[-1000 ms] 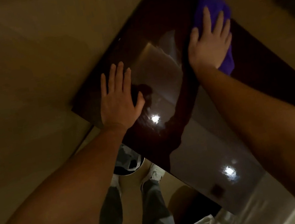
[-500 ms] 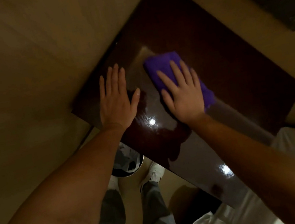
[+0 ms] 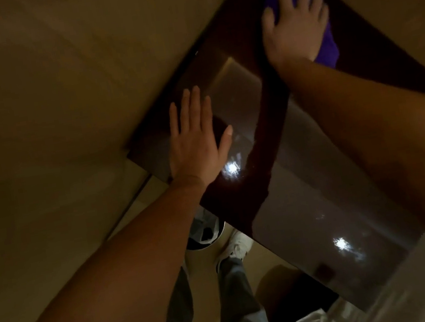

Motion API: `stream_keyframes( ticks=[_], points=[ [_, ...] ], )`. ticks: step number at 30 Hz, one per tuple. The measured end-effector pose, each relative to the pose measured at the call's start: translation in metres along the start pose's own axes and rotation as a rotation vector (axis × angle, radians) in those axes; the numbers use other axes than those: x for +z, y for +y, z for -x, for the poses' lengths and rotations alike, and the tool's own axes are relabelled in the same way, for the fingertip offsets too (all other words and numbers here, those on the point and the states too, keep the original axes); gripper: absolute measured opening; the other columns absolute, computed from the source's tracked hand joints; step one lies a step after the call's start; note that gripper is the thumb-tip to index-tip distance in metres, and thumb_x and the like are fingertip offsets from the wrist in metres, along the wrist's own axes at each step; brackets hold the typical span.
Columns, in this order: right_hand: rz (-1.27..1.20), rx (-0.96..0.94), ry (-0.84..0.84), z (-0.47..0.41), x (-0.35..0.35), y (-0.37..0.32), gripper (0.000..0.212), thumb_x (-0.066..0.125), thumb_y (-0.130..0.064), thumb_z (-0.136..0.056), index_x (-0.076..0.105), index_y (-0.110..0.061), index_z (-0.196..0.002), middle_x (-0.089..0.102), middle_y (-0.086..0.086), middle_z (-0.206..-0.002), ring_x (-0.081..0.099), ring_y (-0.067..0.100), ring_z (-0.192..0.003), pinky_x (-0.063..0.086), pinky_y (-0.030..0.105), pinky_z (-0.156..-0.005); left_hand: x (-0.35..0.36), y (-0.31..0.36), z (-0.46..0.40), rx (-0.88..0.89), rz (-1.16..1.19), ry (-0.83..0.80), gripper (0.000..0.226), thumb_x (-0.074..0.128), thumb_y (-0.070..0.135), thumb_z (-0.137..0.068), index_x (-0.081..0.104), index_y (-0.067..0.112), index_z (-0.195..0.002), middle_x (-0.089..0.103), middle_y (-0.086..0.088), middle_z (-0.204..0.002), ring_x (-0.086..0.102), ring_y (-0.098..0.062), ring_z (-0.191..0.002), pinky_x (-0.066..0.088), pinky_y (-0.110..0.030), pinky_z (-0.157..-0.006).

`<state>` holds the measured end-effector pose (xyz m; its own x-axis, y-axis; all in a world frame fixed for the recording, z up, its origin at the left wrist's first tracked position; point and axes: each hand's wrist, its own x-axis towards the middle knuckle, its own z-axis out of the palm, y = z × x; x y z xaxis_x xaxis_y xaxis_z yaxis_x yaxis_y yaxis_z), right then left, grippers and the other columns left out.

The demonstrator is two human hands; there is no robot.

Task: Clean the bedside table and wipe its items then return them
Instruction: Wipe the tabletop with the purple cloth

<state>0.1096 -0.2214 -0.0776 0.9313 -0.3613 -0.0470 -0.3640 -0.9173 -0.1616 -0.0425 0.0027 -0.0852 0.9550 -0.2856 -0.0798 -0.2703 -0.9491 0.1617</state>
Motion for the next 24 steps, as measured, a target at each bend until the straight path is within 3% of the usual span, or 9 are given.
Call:
stream_keyframes(
  ticks=[5, 9, 16, 20, 24],
  points=[
    [0.043, -0.295, -0.072, 0.044, -0.001, -0.031, 0.059, 0.025, -0.052, -0.103, 0.027, -0.039, -0.160, 0.022, 0.007, -0.170, 0.015, 0.036, -0.157, 0.016, 0.053, -0.126, 0.000, -0.002, 0.003, -0.024, 0.077, 0.049, 0.082, 0.020, 0.061, -0.105, 0.018, 0.001, -0.160, 0.014, -0.020, -0.169, 0.013, -0.033, -0.157, 0.016, -0.052, -0.126],
    [0.070, -0.382, -0.085, 0.127, -0.001, -0.012, 0.057, 0.032, -0.051, -0.103, 0.030, -0.040, -0.159, 0.025, 0.007, -0.169, 0.017, 0.036, -0.157, 0.017, 0.053, -0.126, -0.003, -0.001, 0.006, -0.024, 0.101, 0.056, 0.083, 0.015, 0.062, -0.104, 0.017, 0.001, -0.160, 0.012, -0.020, -0.169, 0.012, -0.032, -0.157, 0.015, -0.050, -0.127],
    [0.080, -0.287, -0.095, 0.232, -0.002, 0.036, 0.057, 0.039, -0.052, -0.103, 0.032, -0.039, -0.158, 0.027, 0.007, -0.169, 0.019, 0.037, -0.156, 0.019, 0.058, -0.124, -0.010, -0.002, 0.008, -0.014, 0.159, 0.024, 0.083, 0.013, 0.063, -0.102, 0.021, 0.004, -0.160, 0.015, -0.019, -0.169, 0.013, -0.032, -0.157, 0.014, -0.051, -0.127],
    [0.081, -0.072, -0.084, 0.259, -0.012, 0.080, 0.059, 0.043, -0.051, -0.100, 0.036, -0.038, -0.156, 0.028, 0.007, -0.168, 0.021, 0.036, -0.156, 0.018, 0.059, -0.124, -0.012, -0.012, 0.017, 0.016, 0.045, 0.010, 0.075, 0.023, 0.056, -0.105, 0.020, 0.004, -0.159, 0.013, -0.019, -0.169, 0.008, -0.033, -0.158, 0.011, -0.055, -0.127],
    [0.082, 0.177, -0.069, 0.254, -0.020, 0.136, 0.062, 0.041, -0.051, -0.096, 0.036, -0.036, -0.157, 0.027, 0.008, -0.169, 0.022, 0.036, -0.156, 0.021, 0.060, -0.122, -0.010, -0.027, 0.031, -0.031, -0.021, -0.035, 0.075, 0.020, 0.056, -0.106, 0.017, 0.004, -0.160, 0.011, -0.019, -0.169, 0.006, -0.034, -0.158, 0.011, -0.056, -0.126]
  ],
)
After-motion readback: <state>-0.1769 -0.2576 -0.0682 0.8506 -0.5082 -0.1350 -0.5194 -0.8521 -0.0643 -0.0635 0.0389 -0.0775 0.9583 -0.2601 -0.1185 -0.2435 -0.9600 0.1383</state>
